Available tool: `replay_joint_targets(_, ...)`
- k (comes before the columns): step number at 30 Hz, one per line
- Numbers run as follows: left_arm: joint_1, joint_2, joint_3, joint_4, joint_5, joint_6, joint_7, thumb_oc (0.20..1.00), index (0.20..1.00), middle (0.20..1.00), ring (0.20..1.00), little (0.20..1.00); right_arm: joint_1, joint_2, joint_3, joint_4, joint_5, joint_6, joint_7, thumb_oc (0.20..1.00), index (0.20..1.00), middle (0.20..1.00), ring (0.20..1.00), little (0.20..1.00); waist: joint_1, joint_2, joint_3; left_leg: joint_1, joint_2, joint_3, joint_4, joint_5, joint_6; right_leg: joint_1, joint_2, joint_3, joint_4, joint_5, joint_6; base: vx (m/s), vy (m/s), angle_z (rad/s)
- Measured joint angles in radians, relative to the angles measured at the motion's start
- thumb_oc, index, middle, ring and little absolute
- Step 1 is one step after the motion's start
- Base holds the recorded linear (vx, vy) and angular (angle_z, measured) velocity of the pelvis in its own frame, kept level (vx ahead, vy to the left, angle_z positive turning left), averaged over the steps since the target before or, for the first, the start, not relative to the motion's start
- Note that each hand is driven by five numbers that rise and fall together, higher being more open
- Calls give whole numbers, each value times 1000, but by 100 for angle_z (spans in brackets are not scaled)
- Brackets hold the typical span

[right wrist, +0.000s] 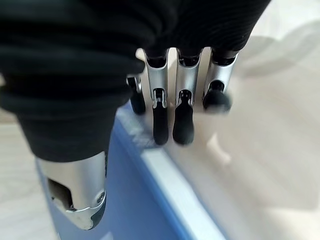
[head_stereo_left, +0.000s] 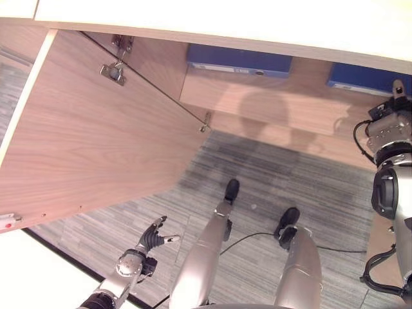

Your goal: Put the empty folder in the office cabinet

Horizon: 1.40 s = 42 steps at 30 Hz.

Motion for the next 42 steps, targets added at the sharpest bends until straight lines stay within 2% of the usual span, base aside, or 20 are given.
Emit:
replay_joint_targets(3, 1, 2, 18, -1, 0, -1, -11, 1000, 1000, 1000, 1000, 1000, -8, -13, 4, 3, 4, 6, -1, 1000, 1000, 1000, 1000, 1000, -1, 7, 4, 0, 0, 0, 0, 0, 0, 1, 0, 0, -3, 1, 1, 0, 0, 0)
replay_joint_targets(8, 2, 4, 18, 0, 0, -1, -42, 1000, 1000, 1000, 1000, 1000, -60, -49, 56, 37, 5, 61, -6, 1000, 1000, 1000, 1000, 1000, 2, 21, 10, 2, 2, -2, -8, 5, -1, 1, 2, -2, -4, 4, 1, 0, 0, 0)
replay_joint_targets(13, 3, 8, 18, -9, 0, -1, -77, 1000, 1000, 1000, 1000, 1000, -71, -83, 110, 37, 5, 76, -5, 1000, 1000, 1000, 1000, 1000, 11, 37, 18, 16, 4, -8, -53, 30, -1, 1, 2, -6, -13, 13, 2, 0, -4, 1)
replay_joint_targets(19, 2, 13, 18, -12, -1, -1, -97, 1000, 1000, 1000, 1000, 1000, -66, -89, 105, 38, 5, 75, 2, 1000, 1000, 1000, 1000, 1000, 8, 39, 19, 16, 5, -23, -68, 45, -3, 3, 2, -22, -16, 15, -2, 2, -25, 5)
replay_joint_targets(24, 2, 12, 21, -9, -1, 0, -96, 1000, 1000, 1000, 1000, 1000, 9, -80, 70, 11, 8, 32, 63, 1000, 1000, 1000, 1000, 1000, 3, 36, 22, 28, 8, -32, -69, 46, -4, 25, 6, -34, -24, 15, -3, -9, -13, 4)
replay_joint_targets(26, 2, 5, 42, -3, -1, 2, -96, 1000, 1000, 1000, 1000, 1000, 110, -56, 36, -65, 8, -25, 107, 1000, 1000, 1000, 1000, 1000, -1, 31, 26, 50, 15, -42, -81, 47, -6, 56, 13, -49, -41, 15, -4, -7, -4, 2)
replay_joint_targets(27, 2, 4, 55, -2, -1, 2, -96, 1000, 1000, 1000, 1000, 1000, 148, -35, 26, -107, 25, -31, 111, 1000, 1000, 1000, 1000, 1000, -6, 25, 29, 56, 19, -42, -86, 47, -6, 63, 18, -51, -49, 15, -3, 0, 0, 0)
replay_joint_targets(30, 4, 1, 95, -1, -2, 6, -97, 1000, 1000, 1000, 1000, 1000, 323, 46, -22, -325, 35, -114, 159, 1000, 1000, 1000, 1000, 1000, -21, -4, 45, 77, 29, -46, -101, 48, -8, 84, 29, -58, -66, 16, -7, -16, -16, -5)
replay_joint_targets(31, 6, -15, 159, 12, -3, 10, -102, 1000, 1000, 1000, 1000, 1000, 489, 159, -135, -531, 44, -157, 217, 1000, 1000, 1000, 1000, 1000, -36, -23, 50, 104, 48, -49, -129, 51, -13, 119, 50, -71, -105, 25, -14, -11, 35, -10)
replay_joint_targets(33, 11, -29, 192, 39, -3, -1, -101, 1000, 1000, 1000, 1000, 1000, 613, 271, -92, -658, 43, -188, 245, 1000, 1000, 1000, 1000, 1000, -71, -42, 42, 143, 55, -48, -139, 47, -16, 165, 59, -74, -136, 32, -13, -93, 108, -8)
replay_joint_targets(34, 22, -76, 231, 74, -1, 6, -111, 1000, 1000, 1000, 1000, 1000, 872, 387, -80, -962, 26, -198, 289, 1000, 1000, 1000, 1000, 1000, -84, -60, 37, 171, 58, -48, -143, 47, -16, 207, 67, -83, -175, 46, -15, -44, 113, -19)
replay_joint_targets(35, 44, -116, 270, 112, 0, 13, -124, 1000, 1000, 1000, 1000, 1000, 1118, 489, -26, -1078, -5, -182, 325, 1000, 1000, 1000, 1000, 1000, -97, -82, 32, 229, 71, -41, -159, 39, -11, 294, 89, -89, -255, 69, 4, 93, 69, -26)
replay_joint_targets(36, 52, -127, 291, 133, 0, 10, -130, 1000, 1000, 1000, 1000, 1000, 1214, 515, -27, -1037, -9, -180, 325, 1000, 1000, 1000, 1000, 1000, -121, -93, 28, 285, 77, -39, -192, 28, -11, 352, 95, -89, -302, 81, 16, 158, 154, -35)
replay_joint_targets(37, 72, -125, 336, 206, 4, 9, -135, 1000, 1000, 1000, 1000, 1000, 1338, 572, -56, -957, -36, -183, 340, 1000, 1000, 1000, 1000, 1000, -153, -141, -6, 358, 76, -22, -228, 21, -7, 435, 101, -87, -379, 103, 31, 120, 121, -21)
replay_joint_targets(38, 81, -121, 338, 244, 5, 10, -135, 1000, 1000, 1000, 1000, 1000, 1384, 578, -52, -939, -37, -181, 341, 1000, 1000, 1000, 1000, 1000, -166, -158, -37, 377, 77, -20, -243, 11, -6, 463, 108, -86, -414, 114, 38, 104, 107, -21)
replay_joint_targets(41, 93, -116, 346, 274, 8, 10, -139, 1000, 1000, 1000, 1000, 1000, 1406, 556, -47, -860, -59, -165, 372, 1000, 1000, 1000, 1000, 1000, -177, -197, -73, 445, 78, -4, -286, 11, 4, 562, 122, -88, -536, 173, 56, 68, 102, -11)
replay_joint_targets(42, 93, -122, 346, 277, 9, 11, -141, 1000, 1000, 1000, 1000, 1000, 1361, 539, -33, -792, -116, -155, 392, 1000, 1000, 1000, 1000, 1000, -171, -202, -105, 483, 72, -3, -321, 28, 15, 629, 127, -101, -631, 221, 67, 92, 244, 4)
